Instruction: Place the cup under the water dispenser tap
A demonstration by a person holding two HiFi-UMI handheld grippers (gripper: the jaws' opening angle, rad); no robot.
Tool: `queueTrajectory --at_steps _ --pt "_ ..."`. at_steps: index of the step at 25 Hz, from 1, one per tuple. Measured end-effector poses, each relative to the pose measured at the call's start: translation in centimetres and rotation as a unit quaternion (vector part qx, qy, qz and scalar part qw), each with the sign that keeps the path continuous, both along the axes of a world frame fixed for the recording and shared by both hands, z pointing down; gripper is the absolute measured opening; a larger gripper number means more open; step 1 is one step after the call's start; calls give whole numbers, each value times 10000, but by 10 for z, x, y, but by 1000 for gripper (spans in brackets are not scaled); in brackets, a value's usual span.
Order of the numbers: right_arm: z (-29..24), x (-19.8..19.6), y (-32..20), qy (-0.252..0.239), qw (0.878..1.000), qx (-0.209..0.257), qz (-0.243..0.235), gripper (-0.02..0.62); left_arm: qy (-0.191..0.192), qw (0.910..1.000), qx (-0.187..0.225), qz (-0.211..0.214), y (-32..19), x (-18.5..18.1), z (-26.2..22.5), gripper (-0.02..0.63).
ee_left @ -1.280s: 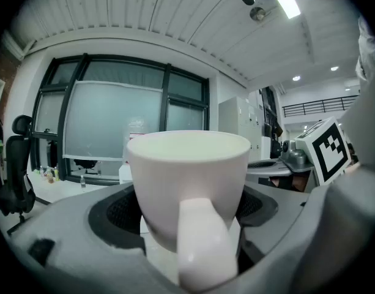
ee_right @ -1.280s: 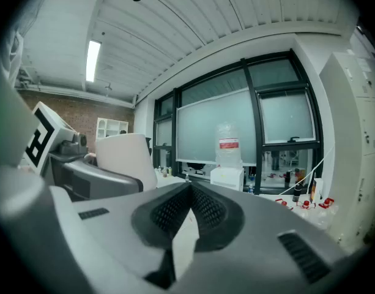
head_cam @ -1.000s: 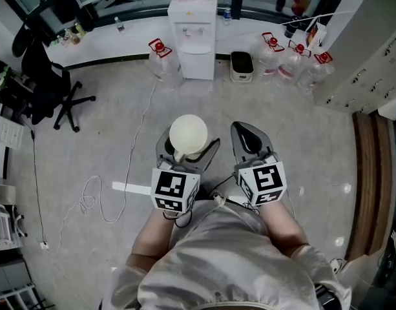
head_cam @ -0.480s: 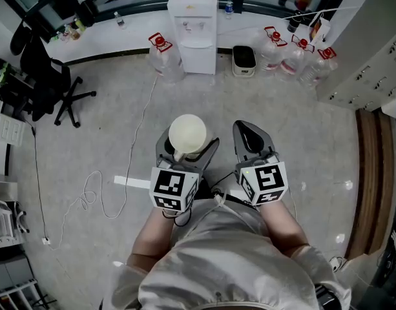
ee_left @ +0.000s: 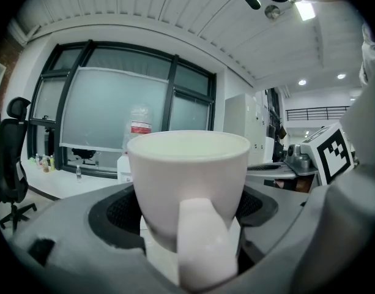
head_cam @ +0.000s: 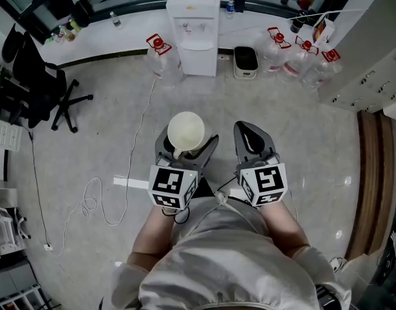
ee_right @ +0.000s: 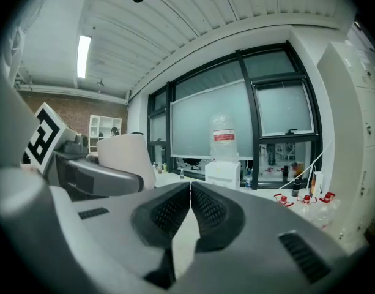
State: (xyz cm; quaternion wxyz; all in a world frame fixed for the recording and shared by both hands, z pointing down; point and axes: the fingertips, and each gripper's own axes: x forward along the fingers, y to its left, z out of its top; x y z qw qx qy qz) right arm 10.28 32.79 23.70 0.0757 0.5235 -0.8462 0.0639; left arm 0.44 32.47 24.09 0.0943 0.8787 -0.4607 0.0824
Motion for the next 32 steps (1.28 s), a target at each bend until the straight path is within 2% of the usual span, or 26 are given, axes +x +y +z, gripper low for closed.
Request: queueTrajectory --at_steps 4,9,21,27,32 --pt "1 -6 -42 11 9999 -15 138 29 8 9999 -23 151 -49 -7 2 443" --pt "11 -18 -105 13 9989 -263 384 29 44 9989 -241 408 -116 -18 13 443" --pt "26 -75 -279 -59 9937 -651 910 29 -24 9921 -591 1105 -296 -64 32 443" --pt "46 -82 -328 -63 9890 -890 1178 29 -44 9890 -693 1308 -351 -77 48 443" --pt "76 -80 -360 8 9861 -1120 1229 29 47 9882 -853 1270 -379 -77 78 443"
